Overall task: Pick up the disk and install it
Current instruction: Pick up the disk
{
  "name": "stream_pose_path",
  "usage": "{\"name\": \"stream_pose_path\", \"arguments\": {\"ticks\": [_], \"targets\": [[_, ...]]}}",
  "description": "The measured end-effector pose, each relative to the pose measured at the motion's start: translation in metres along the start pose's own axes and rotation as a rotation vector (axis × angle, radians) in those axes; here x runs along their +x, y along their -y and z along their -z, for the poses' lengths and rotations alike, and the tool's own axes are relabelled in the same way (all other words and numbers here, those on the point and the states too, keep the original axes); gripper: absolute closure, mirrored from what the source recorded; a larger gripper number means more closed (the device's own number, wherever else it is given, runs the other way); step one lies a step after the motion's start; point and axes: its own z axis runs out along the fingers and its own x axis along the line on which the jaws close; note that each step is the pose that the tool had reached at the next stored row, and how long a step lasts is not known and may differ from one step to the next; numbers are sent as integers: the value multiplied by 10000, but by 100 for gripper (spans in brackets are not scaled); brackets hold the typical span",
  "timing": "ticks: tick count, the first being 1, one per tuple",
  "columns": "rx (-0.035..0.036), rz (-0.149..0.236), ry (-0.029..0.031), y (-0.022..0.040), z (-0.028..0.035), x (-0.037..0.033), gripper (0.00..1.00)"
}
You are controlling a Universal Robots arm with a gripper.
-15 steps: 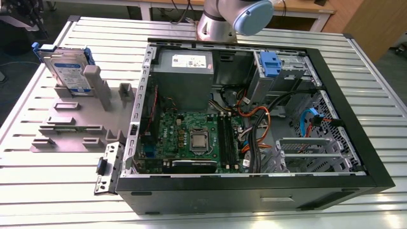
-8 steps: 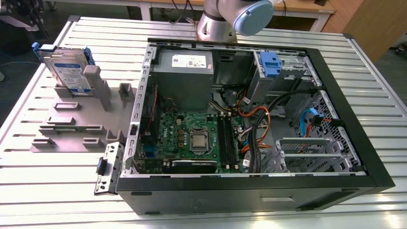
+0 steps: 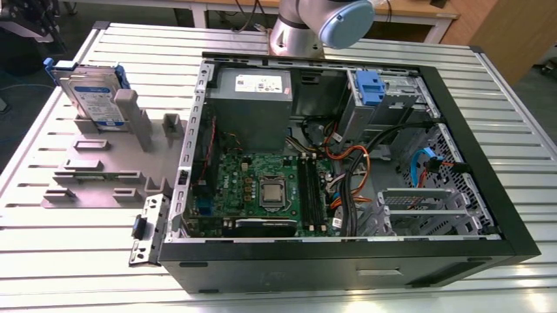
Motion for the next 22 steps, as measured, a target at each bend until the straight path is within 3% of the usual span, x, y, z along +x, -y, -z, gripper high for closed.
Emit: {"name": "stream_pose_path", "arguments": {"ticks": [5, 10, 17, 22], "targets": [[0, -81, 1, 0, -1, 0, 89], [7, -750, 21, 0, -3, 7, 89], [7, -749, 21, 8, -4, 22, 89], [4, -750, 20, 53, -18, 27, 71]]}}
